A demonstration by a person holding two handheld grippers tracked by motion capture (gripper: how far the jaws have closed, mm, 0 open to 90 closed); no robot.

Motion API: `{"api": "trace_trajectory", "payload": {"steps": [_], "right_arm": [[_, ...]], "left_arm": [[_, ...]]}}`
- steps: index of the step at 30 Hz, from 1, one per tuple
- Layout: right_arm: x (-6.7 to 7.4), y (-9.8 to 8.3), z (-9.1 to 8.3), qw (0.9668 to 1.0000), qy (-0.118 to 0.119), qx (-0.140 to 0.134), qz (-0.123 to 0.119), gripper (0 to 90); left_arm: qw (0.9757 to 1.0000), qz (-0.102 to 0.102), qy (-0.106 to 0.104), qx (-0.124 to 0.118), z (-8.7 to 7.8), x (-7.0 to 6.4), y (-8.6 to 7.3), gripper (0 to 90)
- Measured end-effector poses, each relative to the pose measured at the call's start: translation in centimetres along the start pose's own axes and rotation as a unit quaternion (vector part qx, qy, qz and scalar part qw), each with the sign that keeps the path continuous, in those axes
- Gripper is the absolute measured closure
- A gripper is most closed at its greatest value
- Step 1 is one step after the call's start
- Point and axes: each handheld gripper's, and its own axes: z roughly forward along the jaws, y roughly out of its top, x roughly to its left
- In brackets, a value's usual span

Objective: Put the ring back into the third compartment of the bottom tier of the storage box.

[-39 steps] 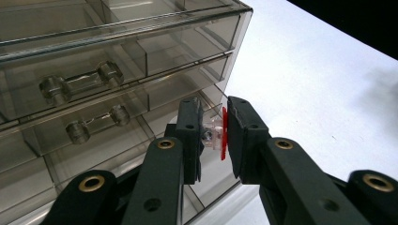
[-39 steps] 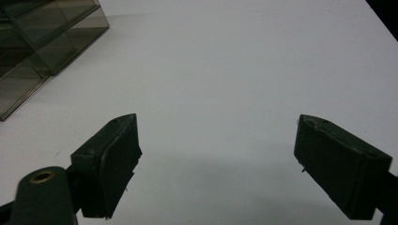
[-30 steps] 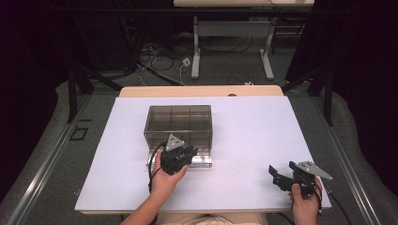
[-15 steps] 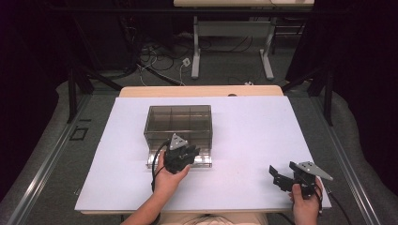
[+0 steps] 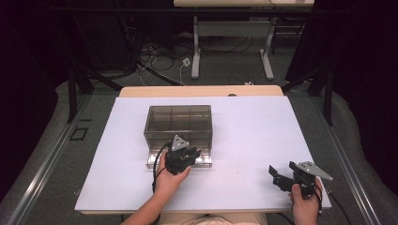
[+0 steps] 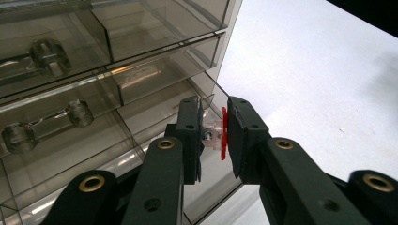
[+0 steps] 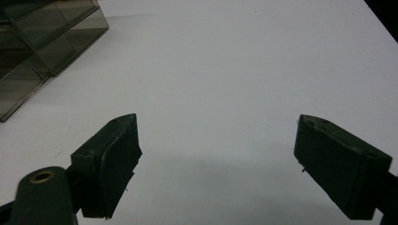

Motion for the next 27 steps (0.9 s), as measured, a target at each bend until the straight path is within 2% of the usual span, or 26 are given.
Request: {"api": "trace_trajectory", "payload": {"steps": [16,27], "right_arm": [[-0.15,-0.08,-0.26,1.0000,-0.003,0.003,0.004,13.9],[-0.11,-0.07,-0.21,1.0000,0.001,0.001,0.004,13.9]], "left_arm": [[0.9999,0.004,-0.001,0.011,0.33,-0.22,-0.10,75.3],[1.0000,0.000,0.001,0.008,0.11,-0.07,-0.12,74.2]]}}
